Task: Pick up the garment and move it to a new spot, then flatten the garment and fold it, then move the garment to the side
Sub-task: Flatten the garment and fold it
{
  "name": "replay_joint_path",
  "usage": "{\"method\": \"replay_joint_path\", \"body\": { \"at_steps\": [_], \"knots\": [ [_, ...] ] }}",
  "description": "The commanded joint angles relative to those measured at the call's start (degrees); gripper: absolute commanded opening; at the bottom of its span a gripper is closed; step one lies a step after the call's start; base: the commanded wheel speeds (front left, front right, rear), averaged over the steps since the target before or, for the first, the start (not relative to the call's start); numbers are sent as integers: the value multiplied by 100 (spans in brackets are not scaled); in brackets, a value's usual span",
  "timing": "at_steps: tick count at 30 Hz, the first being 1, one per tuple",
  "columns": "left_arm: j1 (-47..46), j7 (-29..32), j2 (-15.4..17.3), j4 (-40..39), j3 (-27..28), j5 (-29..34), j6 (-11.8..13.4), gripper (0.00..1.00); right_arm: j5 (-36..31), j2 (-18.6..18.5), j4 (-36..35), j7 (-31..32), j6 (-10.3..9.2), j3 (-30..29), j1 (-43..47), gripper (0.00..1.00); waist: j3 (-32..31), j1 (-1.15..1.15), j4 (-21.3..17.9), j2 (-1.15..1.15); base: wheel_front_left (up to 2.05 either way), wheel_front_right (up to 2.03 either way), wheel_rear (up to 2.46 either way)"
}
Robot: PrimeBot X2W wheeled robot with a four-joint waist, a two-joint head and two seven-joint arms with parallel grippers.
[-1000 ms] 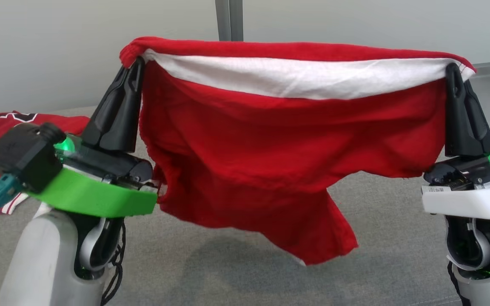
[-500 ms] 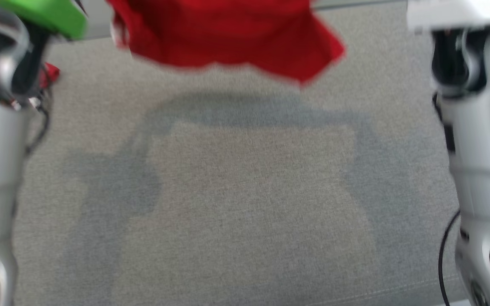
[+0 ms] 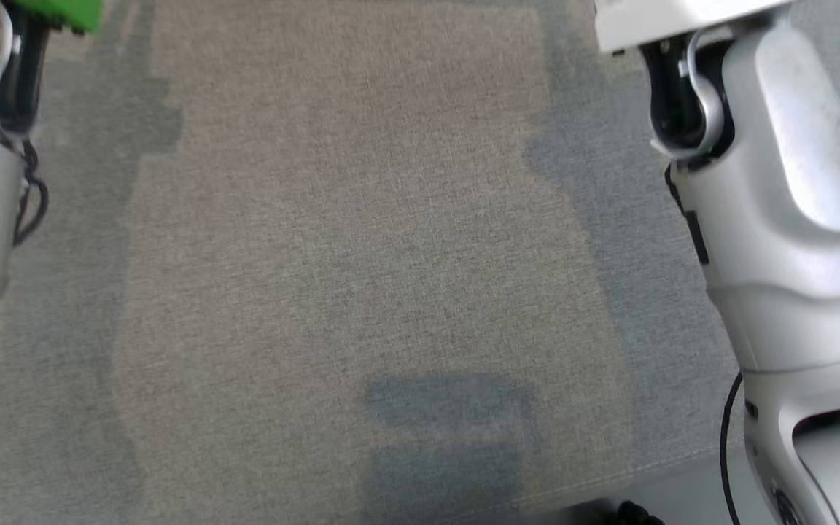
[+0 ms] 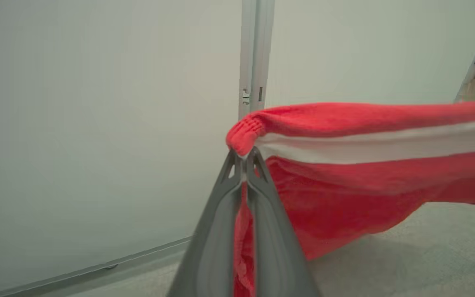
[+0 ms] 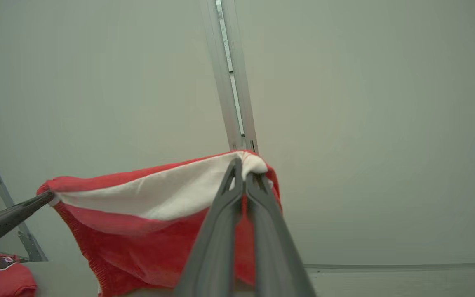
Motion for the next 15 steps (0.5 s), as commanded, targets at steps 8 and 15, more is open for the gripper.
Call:
{"method": "replay_joint_path", "body": {
  "at_steps": [8,15],
  "knots": [
    [657,-322,265,-325,-356,-1062,-6,0,138,-14,-496,-16,-7,-81,996,0,516,-1,13,17,0,0,0],
    [1884,-331,423,-1554,-241,-1261,-7,0,-155,-14,-1268,-16,-7,-155,2209,0,230,-1,176,17,0,0,0]
  ]
}}
